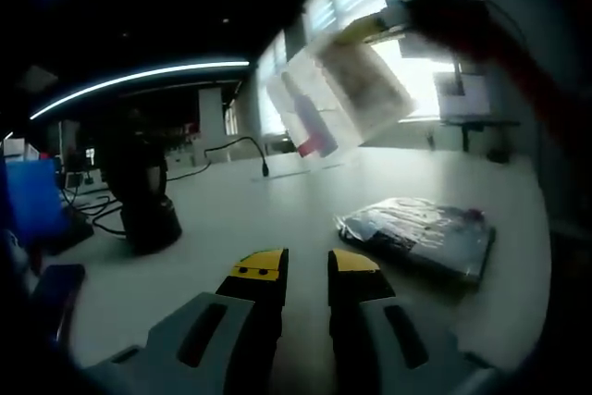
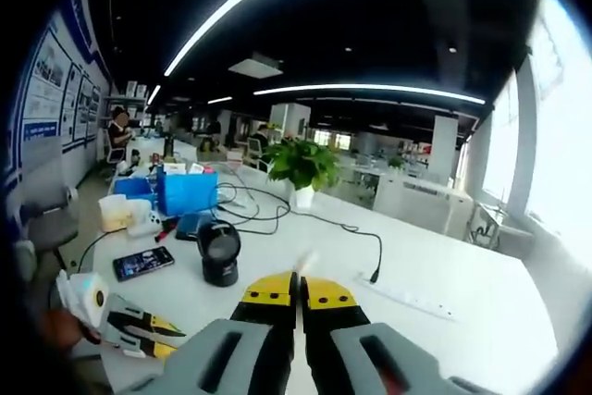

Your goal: Clip sheet goods on table flip sheet goods clip sheet goods scan sheet goods put sheet goods back to table

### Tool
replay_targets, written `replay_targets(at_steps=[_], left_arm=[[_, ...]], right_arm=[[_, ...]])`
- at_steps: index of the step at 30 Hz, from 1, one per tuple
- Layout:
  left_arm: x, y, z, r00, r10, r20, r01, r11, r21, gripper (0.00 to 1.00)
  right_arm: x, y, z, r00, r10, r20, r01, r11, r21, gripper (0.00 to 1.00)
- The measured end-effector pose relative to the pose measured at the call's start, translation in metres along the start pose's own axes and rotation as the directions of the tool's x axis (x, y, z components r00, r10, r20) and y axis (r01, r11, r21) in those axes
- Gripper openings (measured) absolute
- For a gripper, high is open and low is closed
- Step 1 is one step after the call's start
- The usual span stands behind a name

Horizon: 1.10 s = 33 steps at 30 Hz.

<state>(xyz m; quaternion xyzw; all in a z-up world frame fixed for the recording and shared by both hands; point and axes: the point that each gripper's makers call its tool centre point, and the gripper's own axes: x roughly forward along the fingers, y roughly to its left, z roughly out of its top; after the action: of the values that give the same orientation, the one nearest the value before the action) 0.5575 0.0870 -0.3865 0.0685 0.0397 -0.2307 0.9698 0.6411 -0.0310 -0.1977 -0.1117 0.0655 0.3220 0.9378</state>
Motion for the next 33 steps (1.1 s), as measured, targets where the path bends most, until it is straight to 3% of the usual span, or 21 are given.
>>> replay_targets(at_steps=[13, 26, 33], left_arm=[[0.001, -0.001, 0.001, 1.000, -0.008, 0.003, 0.008, 1.000, -0.005, 0.11], [0.001, -0.002, 0.001, 1.000, -0.010, 0.005, 0.010, 1.000, -0.007, 0.11], [0.001, -0.002, 0.001, 1.000, -0.009, 0.005, 0.009, 1.000, -0.004, 0.11]], right_arm=[[0.033, 0.018, 0.002, 1.000, -0.020, 0.008, 0.021, 0.998, -0.059, 0.00], [0.061, 0.032, 0.002, 0.999, -0.021, 0.028, 0.022, 1.000, -0.015, 0.00], [0.079, 0.031, 0.001, 0.997, -0.056, 0.056, 0.055, 0.998, 0.031, 0.00]])
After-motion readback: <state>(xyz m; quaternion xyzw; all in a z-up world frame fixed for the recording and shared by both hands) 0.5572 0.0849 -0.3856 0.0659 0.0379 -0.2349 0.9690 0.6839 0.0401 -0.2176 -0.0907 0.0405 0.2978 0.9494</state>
